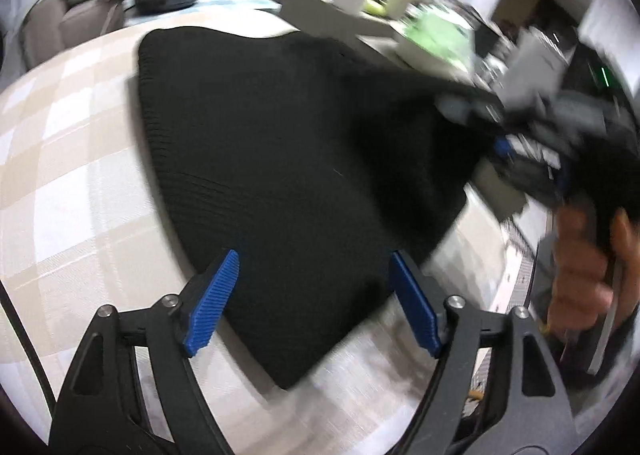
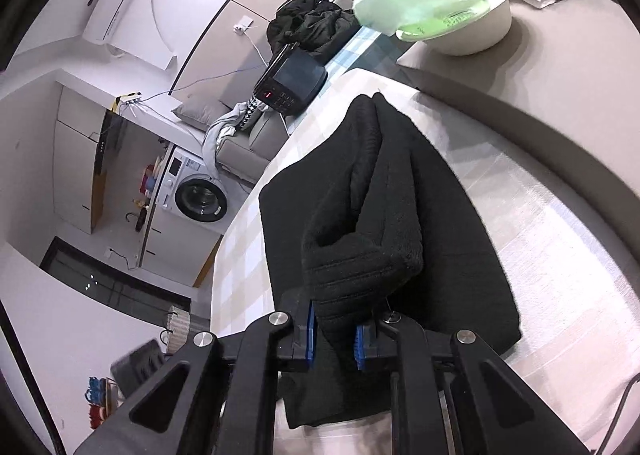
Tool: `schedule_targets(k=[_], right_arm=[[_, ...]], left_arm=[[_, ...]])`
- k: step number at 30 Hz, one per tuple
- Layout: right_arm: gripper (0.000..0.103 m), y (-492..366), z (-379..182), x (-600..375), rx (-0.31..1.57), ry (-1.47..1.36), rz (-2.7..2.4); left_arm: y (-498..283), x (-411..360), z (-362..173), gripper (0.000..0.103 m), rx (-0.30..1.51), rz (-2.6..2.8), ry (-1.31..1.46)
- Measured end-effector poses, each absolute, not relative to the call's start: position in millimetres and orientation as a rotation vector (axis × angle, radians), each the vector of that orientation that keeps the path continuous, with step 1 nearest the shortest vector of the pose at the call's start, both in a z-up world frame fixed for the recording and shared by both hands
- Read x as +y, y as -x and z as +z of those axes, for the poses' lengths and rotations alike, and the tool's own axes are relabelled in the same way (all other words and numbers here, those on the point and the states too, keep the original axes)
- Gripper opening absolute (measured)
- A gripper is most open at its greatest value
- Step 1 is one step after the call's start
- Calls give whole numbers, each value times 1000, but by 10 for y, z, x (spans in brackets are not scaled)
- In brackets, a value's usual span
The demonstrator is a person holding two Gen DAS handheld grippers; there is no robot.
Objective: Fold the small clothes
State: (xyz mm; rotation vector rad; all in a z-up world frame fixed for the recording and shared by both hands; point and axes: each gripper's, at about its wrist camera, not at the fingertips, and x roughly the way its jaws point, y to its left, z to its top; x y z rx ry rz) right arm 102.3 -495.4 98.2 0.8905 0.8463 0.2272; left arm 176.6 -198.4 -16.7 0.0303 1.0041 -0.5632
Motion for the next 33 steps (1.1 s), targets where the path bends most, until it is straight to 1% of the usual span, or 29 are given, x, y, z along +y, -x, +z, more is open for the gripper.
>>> schedule_targets(k=[6, 9, 11, 12, 13, 14, 15, 16, 18, 20, 21, 22, 23, 24, 25, 29, 33], right_arm=[[14, -1085, 1047, -4899, 829, -894, 233], [14, -1075, 1141, -4877, 810, -886, 252], [14, -1071, 1170, -4864, 802, -885, 263], [14, -1056, 1192, -4857, 800, -879, 273], [14, -1052, 1197, -4858, 801, -880, 275], [14, -1039, 1199, -4859, 803, -884, 278], [14, -1027, 1194, -4852, 808, -883, 285], [14, -1028, 1180, -4840, 813, -880, 288], [14, -988, 1133, -4818, 826, -859, 283], [14, -974, 1039, -4807, 853, -825, 268], [14, -958, 953, -4807, 884, -783, 246], [14, -943, 894, -4804, 911, -749, 222], [14, -927, 794, -4821, 951, -720, 190], [15, -917, 700, -4841, 989, -700, 172], [15, -908, 644, -4860, 1010, -689, 161], [18, -860, 568, -4991, 1012, -741, 202], [22, -845, 608, -5031, 1003, -716, 231]], left_arm=[[-1540, -2229, -306, 76, 988, -536, -189], [-1579, -2199, -332, 76, 992, -503, -177], [-1598, -2141, -328, 72, 985, -480, -143], [-1583, -2056, -294, 61, 958, -452, -113], [-1596, -2019, -270, 42, 931, -441, -90], [-1575, -1961, -240, 30, 904, -436, -73], [-1540, -1907, -204, 12, 880, -444, -62], [-1499, -1860, -175, 8, 862, -452, -52], [-1427, -1750, -132, 7, 839, -438, -39], [-1389, -1662, -178, 8, 863, -437, -28], [-1374, -1618, -222, 10, 883, -428, -17], [-1408, -1584, -250, 23, 912, -416, -10], [-1467, -1563, -293, 31, 951, -402, 3], [-1474, -1507, -335, 44, 978, -387, 21], [-1477, -1442, -371, 49, 1008, -377, 59], [-1445, -1298, -391, 52, 1040, -364, 131], [-1435, -1217, -396, 54, 1049, -353, 160]])
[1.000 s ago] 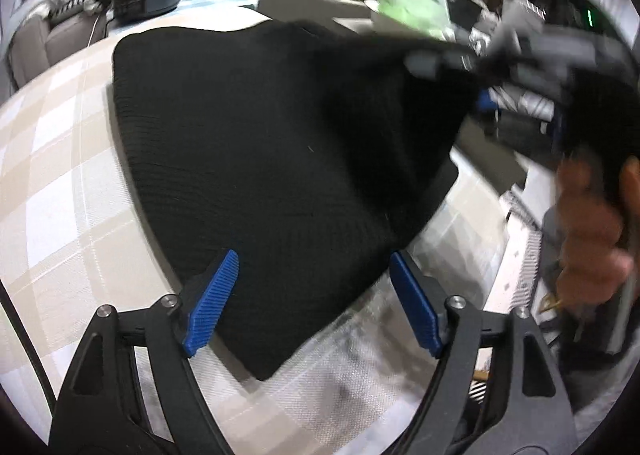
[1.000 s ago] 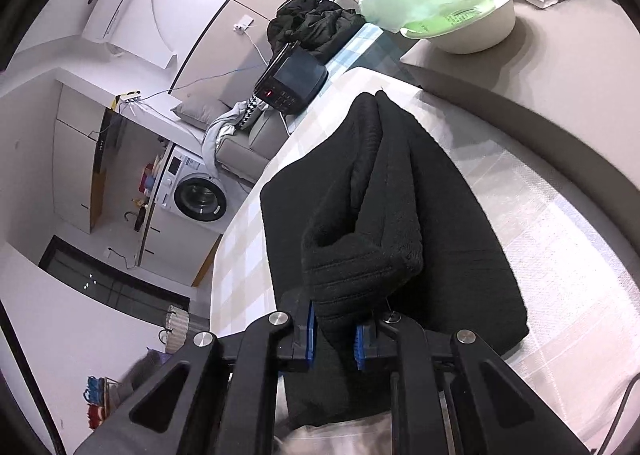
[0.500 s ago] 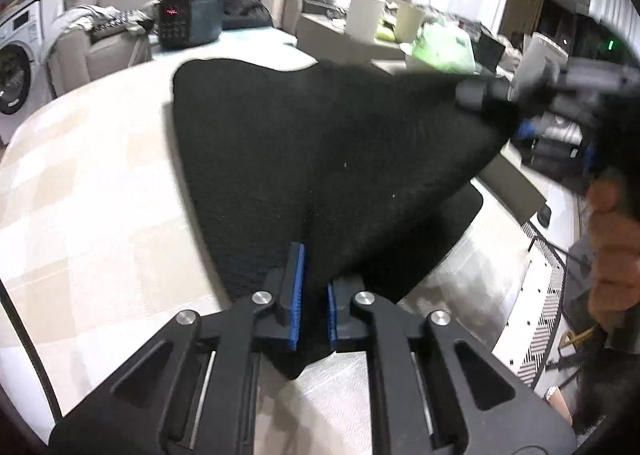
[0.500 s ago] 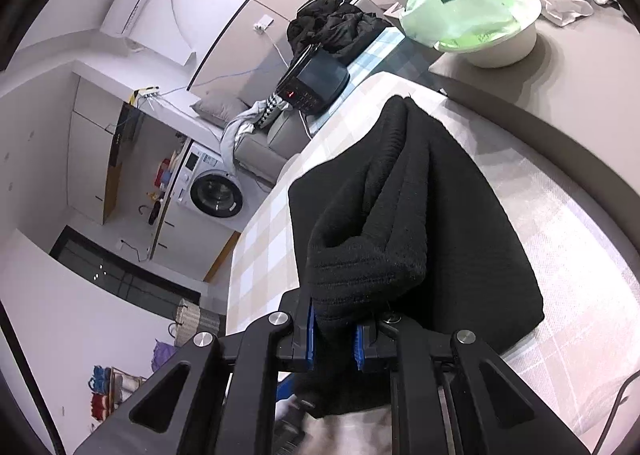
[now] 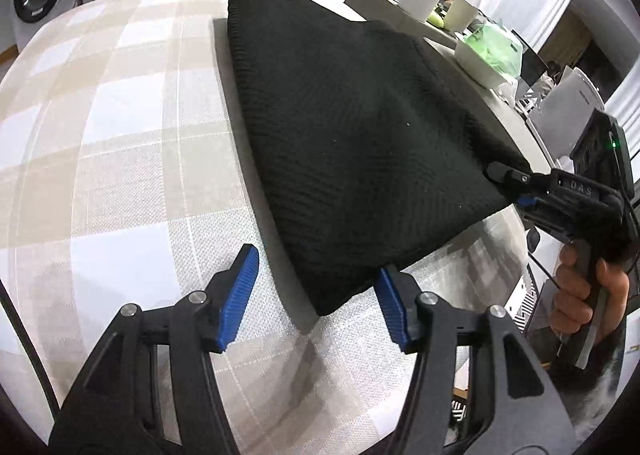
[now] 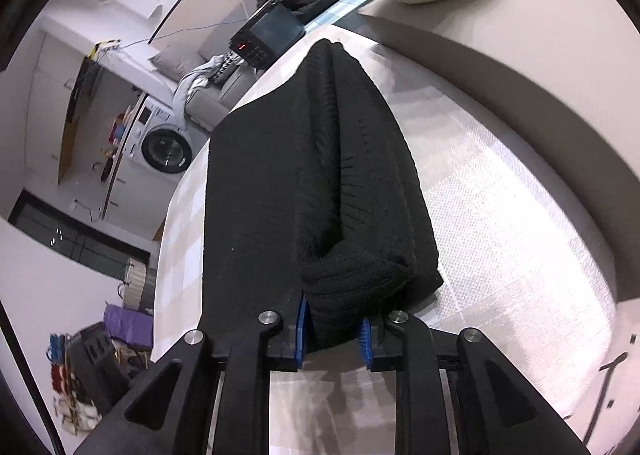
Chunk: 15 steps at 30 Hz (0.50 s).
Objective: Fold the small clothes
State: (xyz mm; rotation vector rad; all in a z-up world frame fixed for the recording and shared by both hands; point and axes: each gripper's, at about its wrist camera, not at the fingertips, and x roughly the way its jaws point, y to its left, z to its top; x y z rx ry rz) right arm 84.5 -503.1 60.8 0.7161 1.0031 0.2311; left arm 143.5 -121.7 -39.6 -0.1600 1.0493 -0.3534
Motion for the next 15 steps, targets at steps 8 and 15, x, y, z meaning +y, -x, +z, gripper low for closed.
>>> schedule_targets(k=[8, 15], right_arm=[[22, -865, 582, -5006, 993, -700, 232], [22, -918, 684, -4938, 937, -663, 241]], left_arm=[[-1481, -1216, -437, 57, 1077, -360, 213], [-1650, -1131, -459, 59, 1097, -374, 298]])
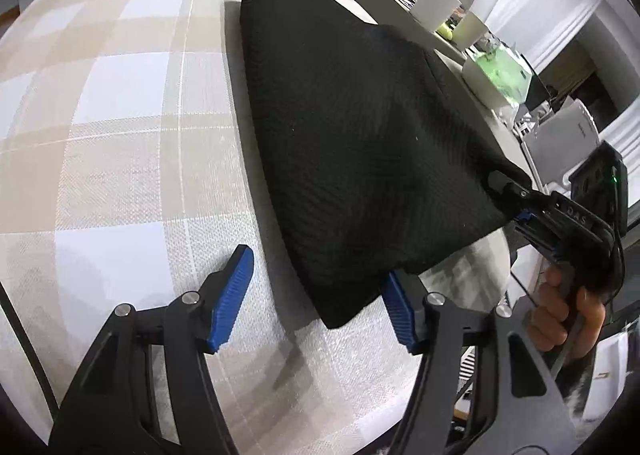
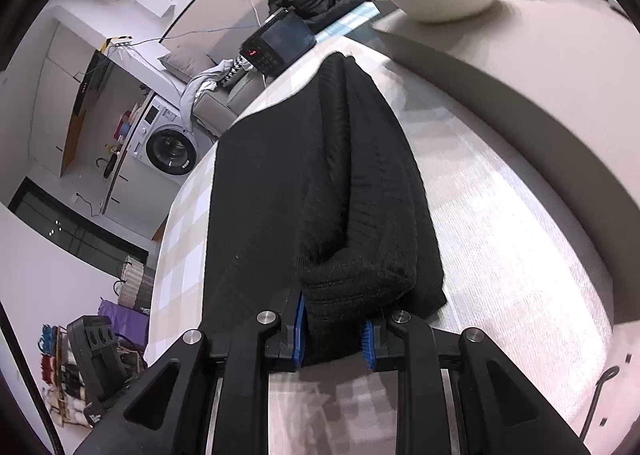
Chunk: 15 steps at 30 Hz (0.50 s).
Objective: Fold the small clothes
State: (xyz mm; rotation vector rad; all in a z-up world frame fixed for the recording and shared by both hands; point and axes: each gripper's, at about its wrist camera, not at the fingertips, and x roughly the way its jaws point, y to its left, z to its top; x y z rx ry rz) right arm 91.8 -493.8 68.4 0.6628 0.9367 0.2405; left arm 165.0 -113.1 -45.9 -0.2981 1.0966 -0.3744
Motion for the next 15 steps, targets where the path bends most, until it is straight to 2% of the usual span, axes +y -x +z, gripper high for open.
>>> schedule_targets(k=[3, 5, 8, 14, 15], right_arm=[[22, -928, 728, -4893, 909, -603, 249], [22, -955, 591, -4928, 968, -566, 208], [22, -920, 509, -5049, 986, -620, 261], [31, -852, 666, -5215, 986, -543, 263], [35, -837, 694, -5228, 978, -527, 258]], left_arm=[[-1730, -1134, -454, 60, 1103, -384, 319], [-1780, -1145, -444, 61, 1110, -407, 336], [-1803, -1185, -412, 61, 1109, -412, 319], [-1682, -1255, -338, 62, 1131, -534, 227], [-1661, -1241, -312, 64, 1124, -550, 235]])
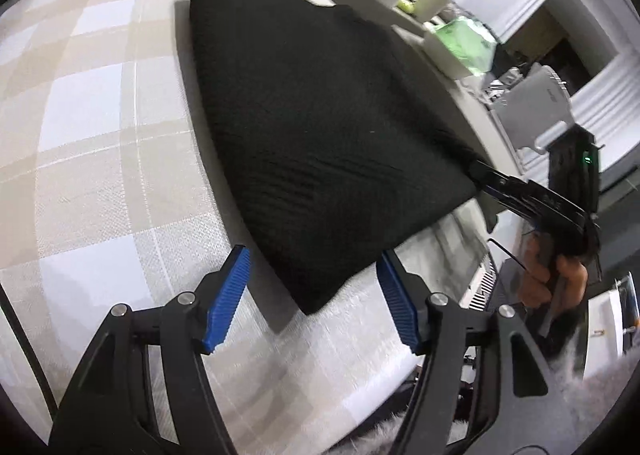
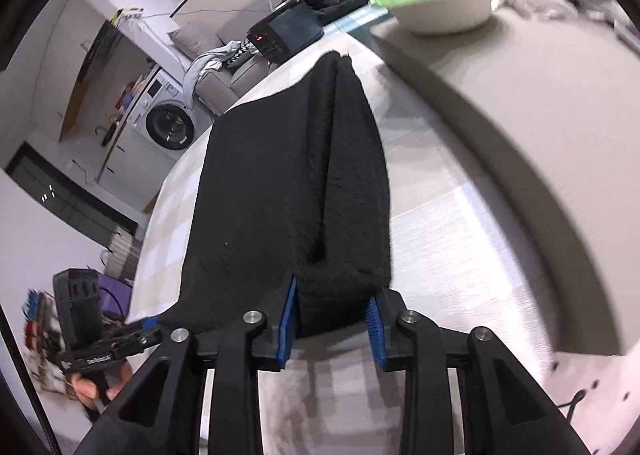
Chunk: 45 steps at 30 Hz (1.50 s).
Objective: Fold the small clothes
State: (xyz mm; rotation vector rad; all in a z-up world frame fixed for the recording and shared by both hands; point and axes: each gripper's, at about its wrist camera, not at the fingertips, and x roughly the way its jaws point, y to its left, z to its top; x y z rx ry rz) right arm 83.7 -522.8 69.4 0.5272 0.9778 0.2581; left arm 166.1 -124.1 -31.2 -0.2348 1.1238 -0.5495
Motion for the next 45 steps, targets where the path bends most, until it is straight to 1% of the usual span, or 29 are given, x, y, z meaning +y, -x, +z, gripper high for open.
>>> schedule_targets(k=[1, 4, 7, 11, 18, 20, 22, 24, 28, 31, 36, 39, 41, 42, 44, 45], right_arm=[[38, -832, 704, -5237, 975, -521, 252], [39, -809, 693, -5307, 959, -536, 237], [39, -804, 651, -5322, 944, -532, 236], [39, -794, 625, -5277, 941, -464, 194], [39, -820, 554, -5306, 957, -451, 177], [44, -819, 539, -5308, 961, -448, 169], [46, -812, 547, -5311, 958, -446, 172], [46, -805, 577, -5318, 946, -455, 187], [46, -860, 614, -5355, 927, -485, 216], [46, -949, 589, -5347, 931, -494, 223], [46, -1085, 568, -5266, 942, -483, 245], [54, -1143, 569, -5250, 940, -479, 267], [54, -1176, 563, -5220, 948, -471, 293], [54, -1197, 561, -5208, 947, -470, 309], [54, -1240, 551, -5183, 951, -472, 324], [54, -1276, 539, -5177, 952, -478, 337]], left_arm=[[-1648, -1212, -278, 64, 1114, -571, 253], [-1662, -1121, -208, 69, 1089, -588, 324], [-1766, -1099, -234, 70, 1063, -546, 362], [-1841, -1246, -408, 70, 1114, -510, 294], [-1619, -1422, -441, 71, 1085, -504, 93], [-1586, -1451, -440, 71, 1082, -497, 62], [-1551, -1462, -442, 71, 1082, -492, 45], [-1584, -1423, -436, 71, 1090, -505, 89], [-1902, -1183, -458, 71, 1098, -508, 341], [-2166, -1108, -501, 71, 1088, -469, 446], [-2450, -1192, -507, 71, 1092, -454, 468], [-2571, -1250, -503, 71, 1089, -441, 468], [-2648, -1260, -519, 71, 1079, -430, 489], [-2679, -1257, -527, 69, 1078, -427, 493], [-2748, -1257, -539, 61, 1071, -416, 488], [-2779, -1263, -546, 51, 1070, -405, 481]])
